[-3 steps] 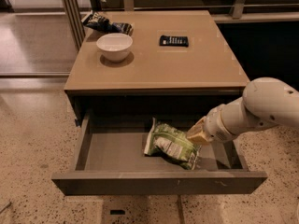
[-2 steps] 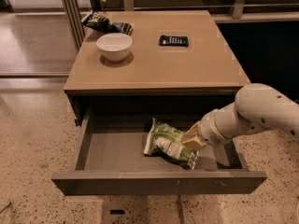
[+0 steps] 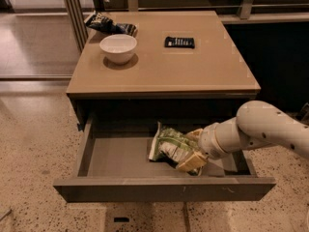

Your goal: Pick green jalapeno chip bag from top drawer and place on counter

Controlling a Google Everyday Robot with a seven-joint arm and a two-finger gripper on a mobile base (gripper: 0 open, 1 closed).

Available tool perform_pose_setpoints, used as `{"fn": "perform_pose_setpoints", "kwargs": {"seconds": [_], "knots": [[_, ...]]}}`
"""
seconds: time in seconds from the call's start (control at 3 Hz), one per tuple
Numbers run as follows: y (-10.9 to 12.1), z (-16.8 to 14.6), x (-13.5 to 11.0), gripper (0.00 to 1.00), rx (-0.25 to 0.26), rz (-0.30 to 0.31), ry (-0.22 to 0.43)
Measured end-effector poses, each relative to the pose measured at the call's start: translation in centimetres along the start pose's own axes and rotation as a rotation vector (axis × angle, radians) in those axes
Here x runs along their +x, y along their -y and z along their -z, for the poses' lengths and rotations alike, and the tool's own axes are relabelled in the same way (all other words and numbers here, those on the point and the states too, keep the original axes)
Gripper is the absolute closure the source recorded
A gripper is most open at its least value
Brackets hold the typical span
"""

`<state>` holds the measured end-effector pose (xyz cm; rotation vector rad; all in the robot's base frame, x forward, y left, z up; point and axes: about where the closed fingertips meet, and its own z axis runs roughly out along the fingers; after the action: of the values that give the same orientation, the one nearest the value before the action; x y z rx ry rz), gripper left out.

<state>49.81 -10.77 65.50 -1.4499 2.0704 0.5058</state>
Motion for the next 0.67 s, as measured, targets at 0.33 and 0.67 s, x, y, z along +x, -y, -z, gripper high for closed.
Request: {"fn": "perform_pose_setpoints", "kwargs": {"seconds": [0.33, 0.67], "knots": [[0.3, -2.0, 0.2, 0.21, 0.009, 0.026, 0.034], [1.0, -4.1, 0.6, 0.24, 0.013, 0.045, 0.046]]}}
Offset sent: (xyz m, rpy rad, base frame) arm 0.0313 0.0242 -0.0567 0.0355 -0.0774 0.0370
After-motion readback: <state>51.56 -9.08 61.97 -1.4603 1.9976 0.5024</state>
